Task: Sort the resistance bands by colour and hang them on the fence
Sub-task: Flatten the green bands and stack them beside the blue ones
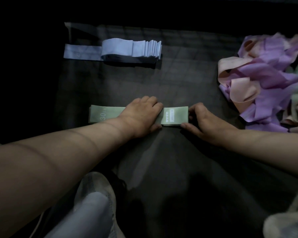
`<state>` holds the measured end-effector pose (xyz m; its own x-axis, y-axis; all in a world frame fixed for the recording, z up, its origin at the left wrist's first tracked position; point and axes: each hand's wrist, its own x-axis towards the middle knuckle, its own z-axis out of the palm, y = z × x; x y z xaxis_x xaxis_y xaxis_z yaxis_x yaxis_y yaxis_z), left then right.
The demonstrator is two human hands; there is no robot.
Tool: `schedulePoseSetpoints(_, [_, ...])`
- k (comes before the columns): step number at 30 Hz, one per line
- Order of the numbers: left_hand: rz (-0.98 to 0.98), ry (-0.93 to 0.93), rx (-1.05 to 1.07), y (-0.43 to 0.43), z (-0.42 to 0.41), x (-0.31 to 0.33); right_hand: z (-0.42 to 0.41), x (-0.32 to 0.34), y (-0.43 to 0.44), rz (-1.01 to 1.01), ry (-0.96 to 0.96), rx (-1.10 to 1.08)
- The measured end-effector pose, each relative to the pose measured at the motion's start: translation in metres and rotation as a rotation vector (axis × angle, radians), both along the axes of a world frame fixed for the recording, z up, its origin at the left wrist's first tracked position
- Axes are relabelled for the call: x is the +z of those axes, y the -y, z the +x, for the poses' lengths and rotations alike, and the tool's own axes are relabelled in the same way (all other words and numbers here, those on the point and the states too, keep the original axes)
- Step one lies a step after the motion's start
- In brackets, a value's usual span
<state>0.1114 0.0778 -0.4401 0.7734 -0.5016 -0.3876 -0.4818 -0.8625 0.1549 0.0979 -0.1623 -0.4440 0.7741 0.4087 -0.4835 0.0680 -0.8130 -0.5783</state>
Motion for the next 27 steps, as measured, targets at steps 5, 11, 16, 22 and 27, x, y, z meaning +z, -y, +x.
schedulePoseSetpoints(5, [-0.001, 0.012, 0.005, -0.001, -0.003, 0.001, 0.003, 0.003, 0.000, 0.028, 0.094, 0.031])
schedulePoseSetpoints(11, [-0.012, 0.009, 0.011, 0.000, -0.003, 0.000, 0.015, 0.004, -0.002, -0.035, 0.120, 0.146])
schedulePoseSetpoints(16, [-0.016, 0.022, 0.008, -0.002, -0.005, -0.002, 0.020, 0.009, -0.014, -0.198, 0.279, 0.373])
schedulePoseSetpoints(22, [-0.025, -0.003, 0.032, -0.011, -0.009, -0.001, 0.024, 0.010, -0.036, -0.258, 0.294, 0.491])
schedulePoseSetpoints(27, [-0.018, -0.018, 0.039, -0.014, -0.008, -0.003, 0.029, 0.011, -0.042, -0.266, 0.285, 0.506])
